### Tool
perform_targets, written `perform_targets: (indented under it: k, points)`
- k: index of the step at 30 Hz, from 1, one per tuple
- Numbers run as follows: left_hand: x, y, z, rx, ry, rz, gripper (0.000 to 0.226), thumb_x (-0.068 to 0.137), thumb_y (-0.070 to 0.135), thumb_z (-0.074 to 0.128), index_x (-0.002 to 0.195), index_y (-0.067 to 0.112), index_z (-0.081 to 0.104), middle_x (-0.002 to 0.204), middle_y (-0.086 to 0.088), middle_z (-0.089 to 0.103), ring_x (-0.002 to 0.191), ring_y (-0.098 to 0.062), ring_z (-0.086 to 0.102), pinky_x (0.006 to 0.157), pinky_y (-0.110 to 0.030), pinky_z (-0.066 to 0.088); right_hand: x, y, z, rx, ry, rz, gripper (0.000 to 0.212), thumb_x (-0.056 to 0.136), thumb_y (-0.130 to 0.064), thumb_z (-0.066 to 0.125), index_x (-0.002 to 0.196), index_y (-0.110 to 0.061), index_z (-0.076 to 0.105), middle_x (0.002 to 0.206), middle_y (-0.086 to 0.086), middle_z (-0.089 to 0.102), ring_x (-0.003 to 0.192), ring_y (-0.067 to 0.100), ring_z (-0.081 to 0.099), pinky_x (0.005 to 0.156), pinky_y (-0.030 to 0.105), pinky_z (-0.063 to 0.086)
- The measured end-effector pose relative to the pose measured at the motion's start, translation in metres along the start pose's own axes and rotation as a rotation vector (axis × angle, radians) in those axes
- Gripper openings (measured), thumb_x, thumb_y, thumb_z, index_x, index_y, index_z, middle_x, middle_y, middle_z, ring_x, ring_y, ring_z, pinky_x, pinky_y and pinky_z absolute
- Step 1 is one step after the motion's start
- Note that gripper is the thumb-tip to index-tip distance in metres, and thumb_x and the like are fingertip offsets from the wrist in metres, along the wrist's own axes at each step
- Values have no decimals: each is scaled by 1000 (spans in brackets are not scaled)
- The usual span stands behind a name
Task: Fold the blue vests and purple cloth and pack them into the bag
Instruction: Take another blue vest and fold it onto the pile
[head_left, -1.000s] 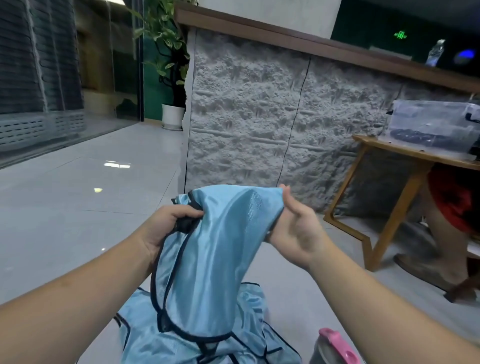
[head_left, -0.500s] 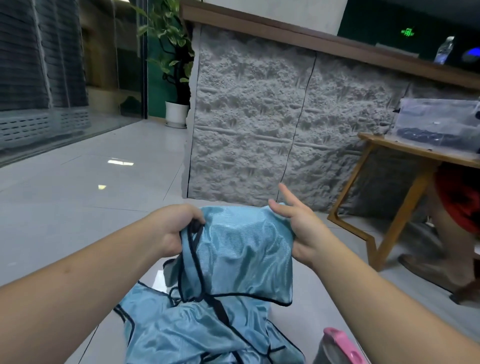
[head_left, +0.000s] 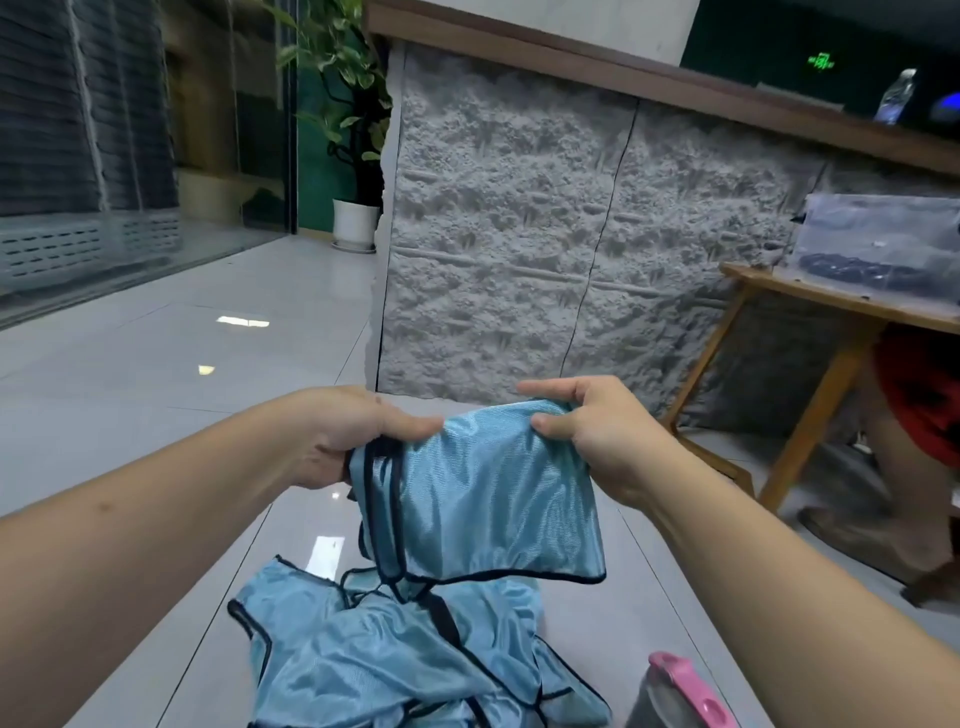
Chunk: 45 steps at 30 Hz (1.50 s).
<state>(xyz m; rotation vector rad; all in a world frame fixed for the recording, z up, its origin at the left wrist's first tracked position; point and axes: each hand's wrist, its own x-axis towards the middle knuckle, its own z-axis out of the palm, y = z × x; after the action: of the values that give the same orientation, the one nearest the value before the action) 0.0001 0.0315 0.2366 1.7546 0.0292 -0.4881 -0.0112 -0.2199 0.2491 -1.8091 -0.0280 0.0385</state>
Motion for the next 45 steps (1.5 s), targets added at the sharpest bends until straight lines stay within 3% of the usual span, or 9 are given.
perform_targets:
  k: [7, 11, 15, 18, 26, 30, 38, 42, 45]
  points:
    - [2, 2, -1, 518, 57, 64, 36, 64, 3, 92, 89, -8, 68, 77, -15, 66, 69, -28, 63, 68, -36, 52, 2, -9, -3, -692, -47, -71, 44, 84, -5, 80, 126, -16, 76, 114, 3, 77, 90, 18, 77, 88, 39, 64]
    - [0, 2, 1, 734, 202, 135, 15, 77, 9, 80, 69, 10, 68, 64, -3, 49, 65, -24, 41, 58, -25, 32, 1, -7, 4, -1032, -60, -94, 14, 80, -5, 78, 92, -10, 83, 74, 6, 69, 70, 20, 62, 64, 30, 53]
    - [-8, 7, 4, 982, 138, 47, 36, 84, 23, 83, 64, 16, 54, 56, 0, 47, 55, -20, 39, 48, -24, 28, -2, -8, 5, -1009, -34, -106, 11, 86, -11, 75, 76, -15, 77, 77, 10, 70, 69, 18, 57, 60, 30, 46]
    - [-10, 9, -2, 1069, -7, 44, 17, 81, 21, 83, 81, 14, 68, 75, 2, 72, 72, -20, 67, 65, -28, 53, -4, -6, 5, -747, -23, -107, 20, 91, -10, 72, 73, -19, 73, 81, 10, 70, 73, 19, 60, 65, 31, 46]
    - [-9, -15, -14, 591, -419, 92, 51, 80, -14, 74, 124, 11, 65, 117, -7, 77, 110, -27, 73, 94, -40, 59, -2, -9, 14, -431, 21, -236, 11, 96, -8, 70, 91, -14, 77, 89, 9, 76, 79, 16, 66, 79, 39, 56]
    - [-4, -23, -9, 353, -657, 46, 59, 80, 7, 81, 135, 6, 61, 136, -16, 67, 125, -34, 65, 105, -43, 51, 2, -18, 25, -412, -31, -289, 12, 93, -5, 74, 102, -12, 77, 97, 10, 78, 87, 17, 70, 88, 39, 57]
    - [1, -38, 29, -81, -385, 77, 42, 86, -3, 74, 126, 7, 68, 125, -19, 72, 113, -36, 71, 92, -43, 60, 12, -12, 37, -500, 34, -304, 43, 87, -24, 84, 126, -18, 69, 113, 0, 75, 101, 17, 71, 98, 42, 56]
    - [3, -45, 26, -286, -269, 65, 42, 87, -1, 67, 128, 4, 65, 123, -23, 72, 109, -38, 72, 87, -45, 63, 16, 22, 26, -262, 97, 121, 96, 78, -67, 80, 153, -18, 46, 149, 4, 56, 132, 26, 57, 110, 44, 47]
    - [5, -49, 22, -408, -166, 82, 46, 82, 5, 71, 128, 3, 65, 119, -22, 74, 102, -37, 74, 81, -44, 63, 12, 46, 20, 68, -84, 475, 104, 65, -85, 75, 138, -12, 64, 131, 17, 70, 118, 37, 70, 106, 53, 53]
